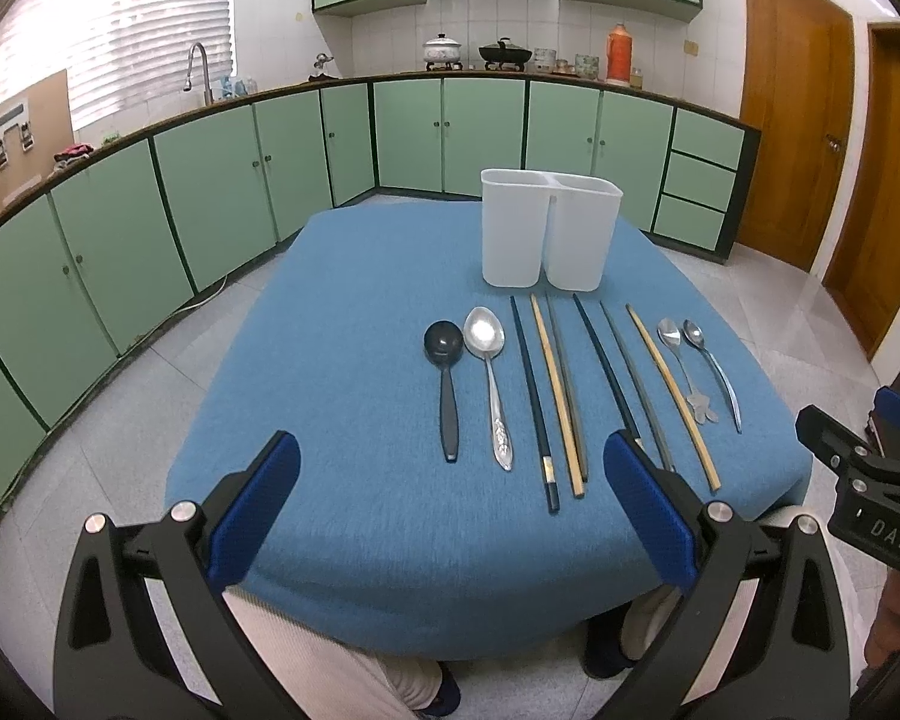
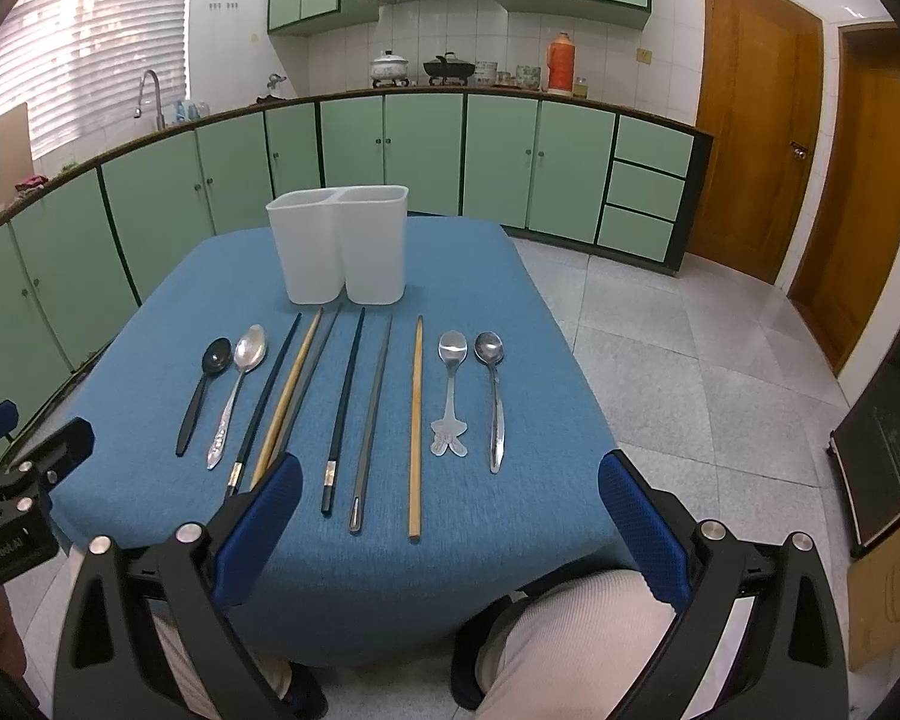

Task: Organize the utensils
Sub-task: 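Grasp the black plastic spoon with the left tool while the right tool grasps a silver spoon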

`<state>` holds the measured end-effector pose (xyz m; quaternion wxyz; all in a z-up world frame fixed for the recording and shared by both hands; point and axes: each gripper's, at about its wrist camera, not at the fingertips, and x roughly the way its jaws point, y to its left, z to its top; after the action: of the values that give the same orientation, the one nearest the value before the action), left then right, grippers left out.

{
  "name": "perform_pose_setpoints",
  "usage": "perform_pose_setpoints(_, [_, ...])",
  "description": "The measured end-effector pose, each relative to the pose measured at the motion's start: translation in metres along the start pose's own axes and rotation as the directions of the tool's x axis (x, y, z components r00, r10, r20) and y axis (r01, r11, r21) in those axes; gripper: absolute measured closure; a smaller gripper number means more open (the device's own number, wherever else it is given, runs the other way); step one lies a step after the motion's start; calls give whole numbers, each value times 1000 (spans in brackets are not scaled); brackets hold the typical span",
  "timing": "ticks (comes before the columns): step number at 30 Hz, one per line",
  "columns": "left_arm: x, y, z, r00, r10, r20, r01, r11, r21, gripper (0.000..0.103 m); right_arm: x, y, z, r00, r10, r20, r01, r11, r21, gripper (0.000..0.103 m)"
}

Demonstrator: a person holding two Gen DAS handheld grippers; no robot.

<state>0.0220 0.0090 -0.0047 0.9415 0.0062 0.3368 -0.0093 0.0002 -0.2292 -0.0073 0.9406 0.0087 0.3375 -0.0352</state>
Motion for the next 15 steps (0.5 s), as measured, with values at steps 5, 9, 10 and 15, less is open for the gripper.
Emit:
perform_pose_setpoints(5, [23, 13, 13, 1000, 2, -4, -2, 999, -37, 5, 14, -6, 11, 1000, 8, 13, -8, 1000, 17, 6])
perform_pose_setpoints(9, [62, 25, 29, 998, 42, -40, -44, 998, -49, 5, 40, -15, 24, 1000, 5, 23, -6, 999, 38, 6])
perform_pose_setpoints(10, [73, 26, 32, 997, 53, -55, -55, 998, -40, 5, 45, -17, 25, 1000, 1, 20, -2, 999, 40, 6])
perform_pose_setpoints(15, [130, 28, 47, 989, 56, -139, -61, 998, -29, 5, 93, -30, 36, 1000, -13, -20, 14, 998, 58, 6])
